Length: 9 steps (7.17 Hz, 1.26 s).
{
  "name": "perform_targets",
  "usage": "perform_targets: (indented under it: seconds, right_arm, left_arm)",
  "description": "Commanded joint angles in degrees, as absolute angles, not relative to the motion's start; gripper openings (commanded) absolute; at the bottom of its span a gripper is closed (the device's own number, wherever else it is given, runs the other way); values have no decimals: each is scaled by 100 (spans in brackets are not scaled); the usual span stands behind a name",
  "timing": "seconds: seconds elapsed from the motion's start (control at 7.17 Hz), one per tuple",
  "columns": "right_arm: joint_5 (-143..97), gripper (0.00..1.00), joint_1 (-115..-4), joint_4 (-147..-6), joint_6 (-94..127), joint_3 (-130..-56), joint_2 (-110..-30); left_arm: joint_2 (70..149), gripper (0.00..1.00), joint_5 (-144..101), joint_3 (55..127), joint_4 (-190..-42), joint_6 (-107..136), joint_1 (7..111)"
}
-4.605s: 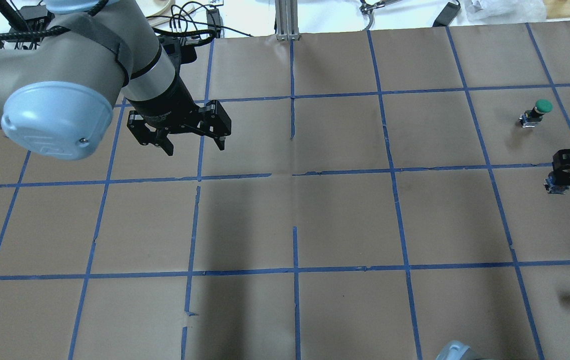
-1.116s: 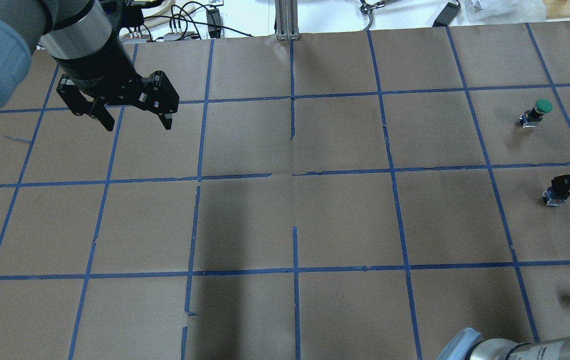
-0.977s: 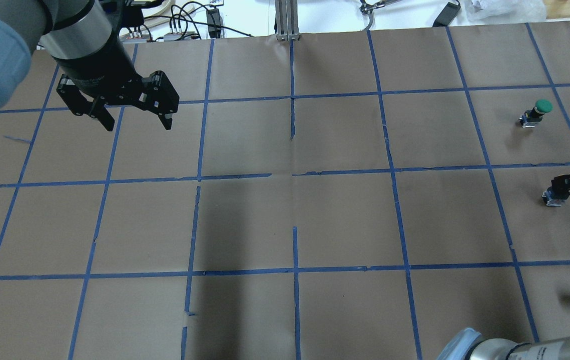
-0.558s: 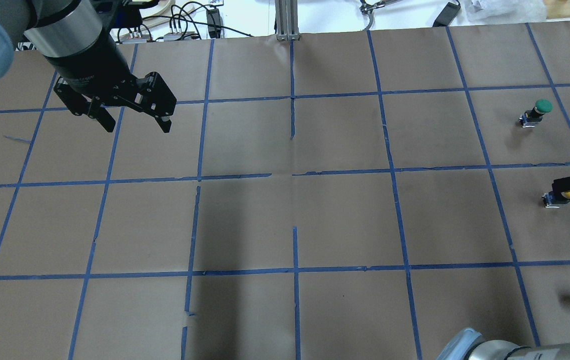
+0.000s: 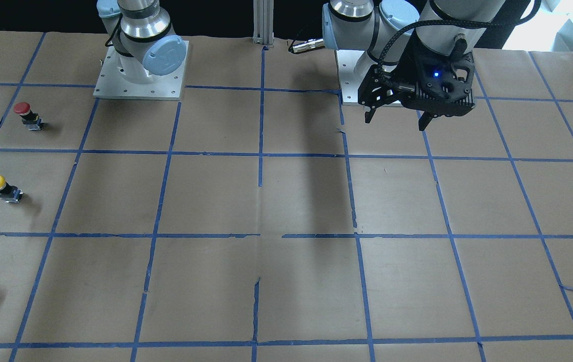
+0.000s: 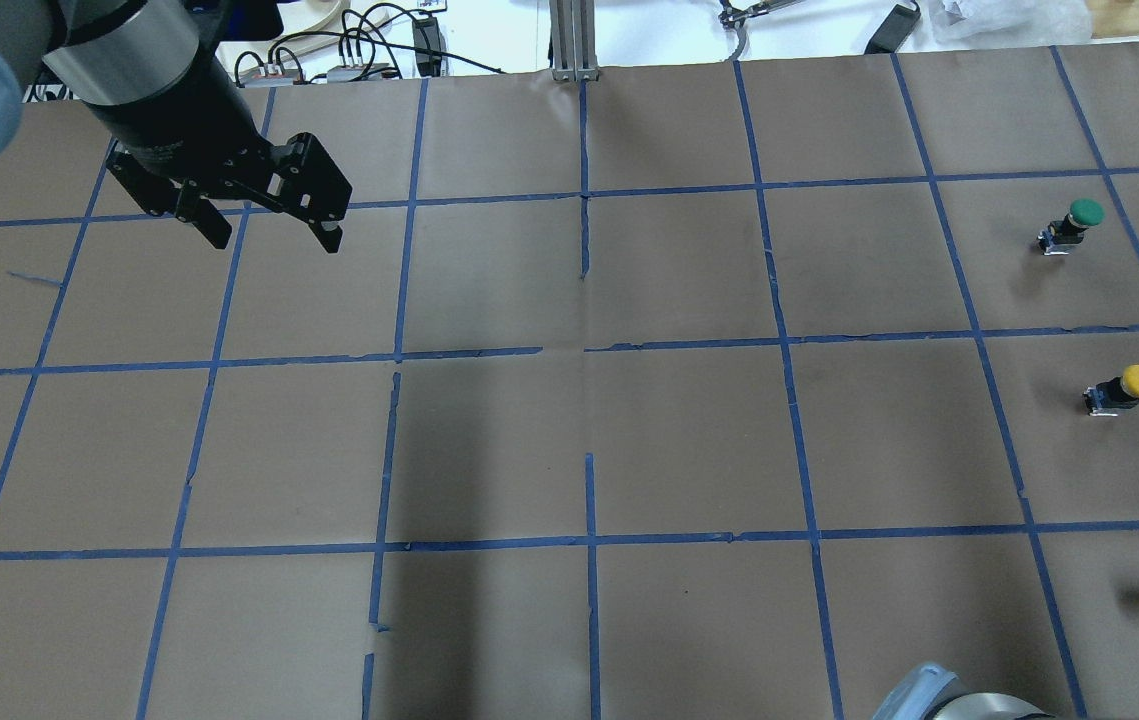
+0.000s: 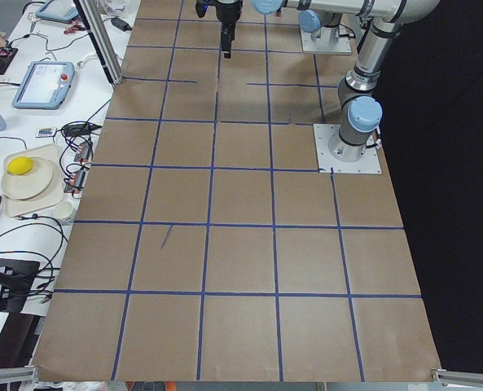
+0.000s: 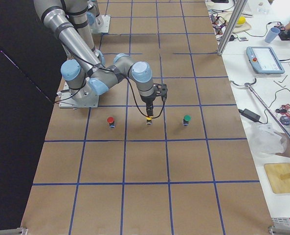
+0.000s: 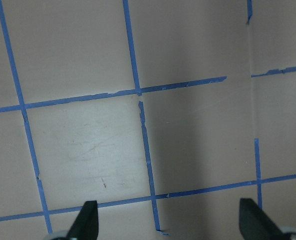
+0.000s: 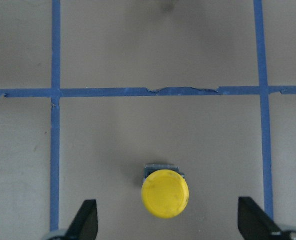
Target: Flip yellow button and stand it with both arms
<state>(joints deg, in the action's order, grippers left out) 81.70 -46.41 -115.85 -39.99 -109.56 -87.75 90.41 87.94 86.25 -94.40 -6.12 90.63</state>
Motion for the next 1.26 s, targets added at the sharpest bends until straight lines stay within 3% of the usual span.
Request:
perform_targets:
  seconds: [0.0, 0.28, 0.7, 1.12]
  right_arm:
    - [8803, 100, -5654, -10331, -3001, -9901, -8824]
    - [8869, 100, -6849, -8927, -1005, -9284, -9043]
    - [8851, 100, -8547, -8186, 426, -9211, -9736]
    - [8937, 100, -8991, -8244, 484, -9281, -9695]
  left_arm:
    - [9053, 100, 8841, 8613, -9413, -606, 9053]
    - [9044, 100, 8842, 8604, -9387, -589, 9061]
    - [9018, 100, 8851, 8596, -9343, -606, 9053]
    - [9018, 100, 8842, 8604, -9273, -606, 9053]
